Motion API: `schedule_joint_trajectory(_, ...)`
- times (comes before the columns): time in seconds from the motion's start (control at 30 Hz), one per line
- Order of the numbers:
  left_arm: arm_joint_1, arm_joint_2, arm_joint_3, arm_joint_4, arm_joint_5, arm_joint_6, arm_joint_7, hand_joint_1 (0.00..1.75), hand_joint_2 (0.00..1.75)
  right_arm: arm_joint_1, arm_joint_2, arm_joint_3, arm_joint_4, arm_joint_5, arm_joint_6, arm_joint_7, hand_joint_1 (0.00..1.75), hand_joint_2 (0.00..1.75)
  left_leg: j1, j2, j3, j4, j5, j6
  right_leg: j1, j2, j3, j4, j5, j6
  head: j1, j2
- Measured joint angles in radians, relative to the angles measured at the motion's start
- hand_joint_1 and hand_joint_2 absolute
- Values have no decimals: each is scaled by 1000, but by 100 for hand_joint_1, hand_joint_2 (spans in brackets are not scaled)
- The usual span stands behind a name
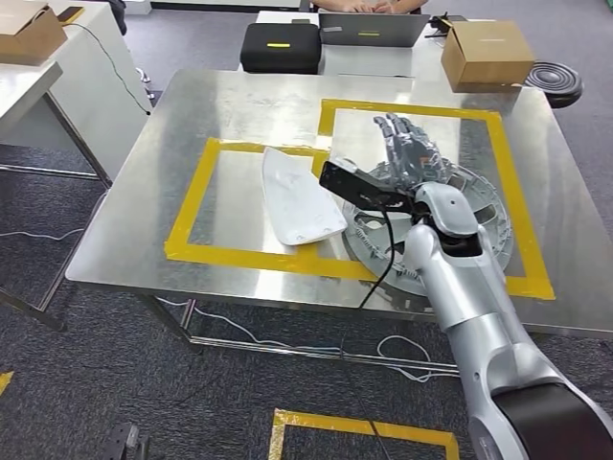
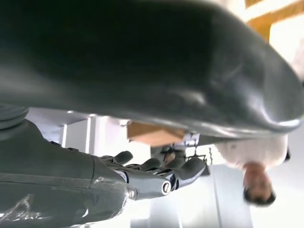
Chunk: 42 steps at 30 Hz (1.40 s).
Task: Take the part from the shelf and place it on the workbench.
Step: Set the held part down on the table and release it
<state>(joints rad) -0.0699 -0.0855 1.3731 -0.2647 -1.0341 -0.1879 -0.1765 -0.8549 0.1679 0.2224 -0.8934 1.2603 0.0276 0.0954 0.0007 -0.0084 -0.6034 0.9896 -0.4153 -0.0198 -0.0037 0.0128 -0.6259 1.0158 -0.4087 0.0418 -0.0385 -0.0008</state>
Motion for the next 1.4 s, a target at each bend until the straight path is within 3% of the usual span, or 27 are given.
schedule_joint_trajectory(0.27,10,-6,5,-1,6,22,35,0,0,131,-143,-105,-462,-29,18,50,0,0,0,-1,0,0,-1,1,-1,-2,1,-2,0,0,0,0)
schedule_joint_trajectory(0.4,13,-7,-5,-4,-58,56,65,0,0,212,-195,-190,-629,-40,-35,74,0,0,-1,0,1,0,-2,3,-2,0,0,-2,0,1,0,0)
schedule_joint_trajectory(0.5,18,-8,-32,-7,-121,77,97,0,0,319,-220,-303,-782,-75,-101,78,0,0,0,-3,1,0,-3,4,-1,-3,2,-3,-3,3,0,0)
schedule_joint_trajectory(0.6,28,-11,-50,-10,-145,92,129,0,0,435,-230,-469,-935,-185,-155,28,0,0,-1,-5,0,0,-5,5,-1,-5,3,-3,-4,3,0,0)
schedule_joint_trajectory(0.73,30,-11,-63,-14,-161,103,158,0,0,533,-227,-652,-1088,-320,-166,-25,0,0,-1,-4,1,0,-8,4,-1,-2,3,-3,-5,3,0,0)
schedule_joint_trajectory(1.0,28,-12,-86,-15,-198,58,195,0,0,653,-191,-864,-1251,-617,-269,-137,0,0,-1,-3,3,0,-8,4,-1,-3,4,-3,-7,3,0,0)
schedule_joint_trajectory(1.2,36,-21,-101,-15,-210,54,173,0,0,813,-101,-1151,-1301,-844,-395,-273,0,0,-1,-4,5,0,-13,4,-1,-2,6,-3,-11,3,0,0)
schedule_joint_trajectory(1.4,35,-28,-101,-15,-213,50,170,0,0,875,-10,-1277,-1280,-846,-502,-355,0,0,-1,-2,7,0,-14,4,-1,0,7,-3,-11,2,0,0)
